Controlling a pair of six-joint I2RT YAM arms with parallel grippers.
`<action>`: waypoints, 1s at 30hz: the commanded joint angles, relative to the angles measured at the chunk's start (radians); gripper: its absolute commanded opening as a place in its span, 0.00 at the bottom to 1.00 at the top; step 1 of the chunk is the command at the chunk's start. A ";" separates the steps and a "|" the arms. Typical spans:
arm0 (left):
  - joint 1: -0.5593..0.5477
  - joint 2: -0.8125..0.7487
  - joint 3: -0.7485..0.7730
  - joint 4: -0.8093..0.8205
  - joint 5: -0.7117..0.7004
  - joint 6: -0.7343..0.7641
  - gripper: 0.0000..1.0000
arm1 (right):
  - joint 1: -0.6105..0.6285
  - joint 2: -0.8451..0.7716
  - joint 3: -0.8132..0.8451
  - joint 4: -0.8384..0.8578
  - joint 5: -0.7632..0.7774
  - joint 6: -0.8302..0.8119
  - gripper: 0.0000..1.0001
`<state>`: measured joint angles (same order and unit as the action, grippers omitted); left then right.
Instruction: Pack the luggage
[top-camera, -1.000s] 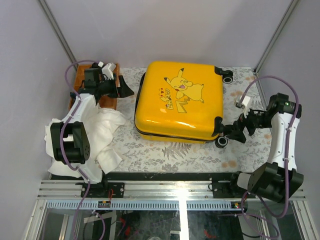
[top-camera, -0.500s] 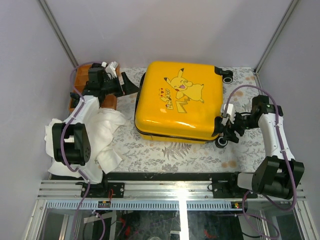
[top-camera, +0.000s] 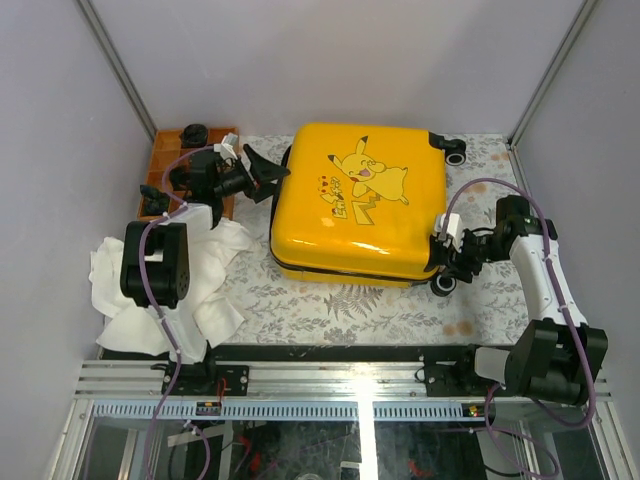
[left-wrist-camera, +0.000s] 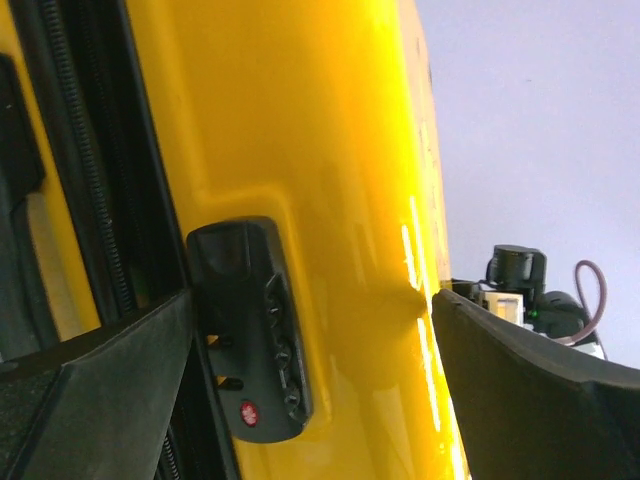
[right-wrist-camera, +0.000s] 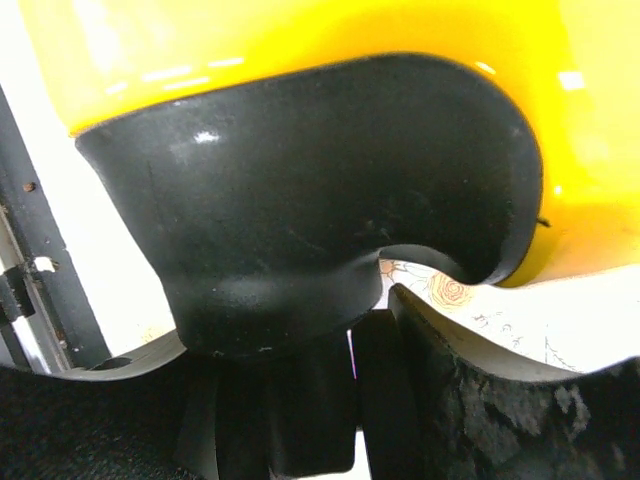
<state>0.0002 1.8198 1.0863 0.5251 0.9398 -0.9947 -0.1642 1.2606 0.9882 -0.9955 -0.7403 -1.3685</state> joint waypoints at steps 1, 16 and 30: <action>-0.016 0.015 0.019 0.298 0.090 -0.173 0.95 | 0.020 -0.053 -0.001 0.200 -0.008 0.083 0.15; 0.044 -0.283 -0.120 -0.233 -0.014 0.332 0.84 | 0.085 -0.107 0.119 0.404 -0.037 0.227 0.00; 0.050 -0.261 -0.118 -0.532 -0.108 0.617 1.00 | -0.079 -0.176 0.020 0.214 0.030 0.243 0.92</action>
<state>0.0647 1.5810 1.0523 0.0902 0.8482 -0.4633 -0.1699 1.2091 0.9974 -0.7383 -0.6594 -1.2098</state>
